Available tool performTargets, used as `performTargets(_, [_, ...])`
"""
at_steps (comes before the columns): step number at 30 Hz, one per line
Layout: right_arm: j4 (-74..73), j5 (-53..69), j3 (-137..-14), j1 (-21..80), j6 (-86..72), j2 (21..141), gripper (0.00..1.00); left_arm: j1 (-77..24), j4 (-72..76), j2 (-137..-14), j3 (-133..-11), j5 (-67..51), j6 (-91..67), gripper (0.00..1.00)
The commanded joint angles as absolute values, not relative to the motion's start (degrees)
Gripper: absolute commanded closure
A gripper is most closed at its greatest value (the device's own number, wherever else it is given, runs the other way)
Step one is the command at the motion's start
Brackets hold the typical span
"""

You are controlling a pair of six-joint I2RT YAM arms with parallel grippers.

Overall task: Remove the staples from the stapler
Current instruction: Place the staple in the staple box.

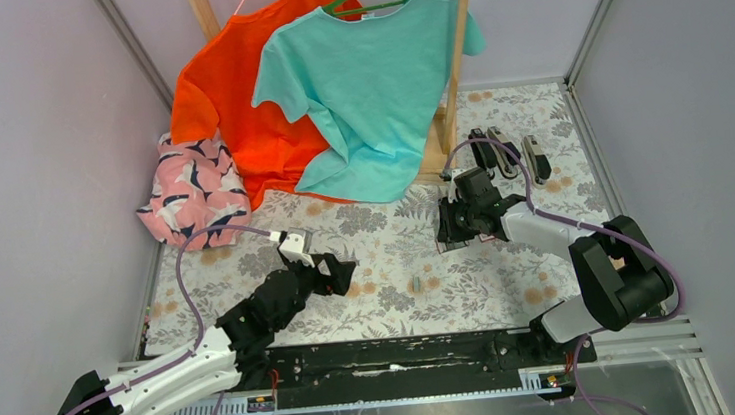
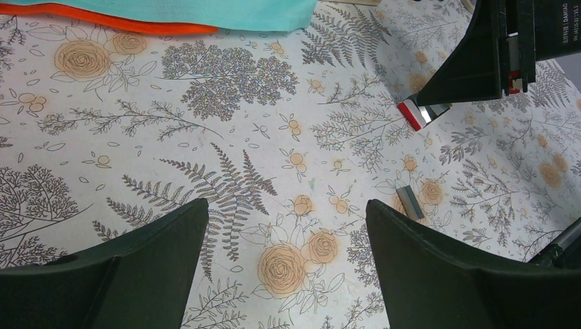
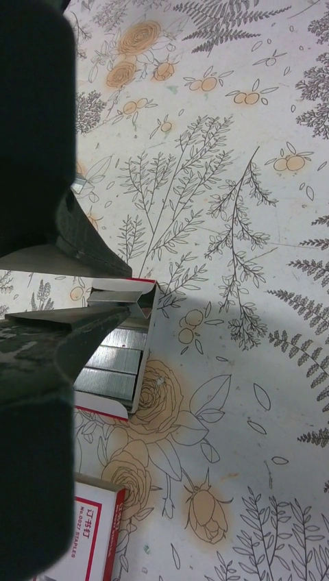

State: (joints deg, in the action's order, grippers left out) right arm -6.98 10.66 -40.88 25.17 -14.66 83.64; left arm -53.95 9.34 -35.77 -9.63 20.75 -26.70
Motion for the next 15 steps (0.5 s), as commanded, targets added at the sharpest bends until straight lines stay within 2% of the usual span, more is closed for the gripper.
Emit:
performTargets(1, [-6.0,12.7,-41.6,25.0,-15.3,82.9,0.72,-53.8,11.3,-35.4,-10.7,20.8,-27.0,0.08])
performTargets(15, [-5.6,13.1,-41.4,25.0,-15.6,82.6,0.75,-53.8,11.0,-35.2,-10.8,20.9,-26.9,0.08])
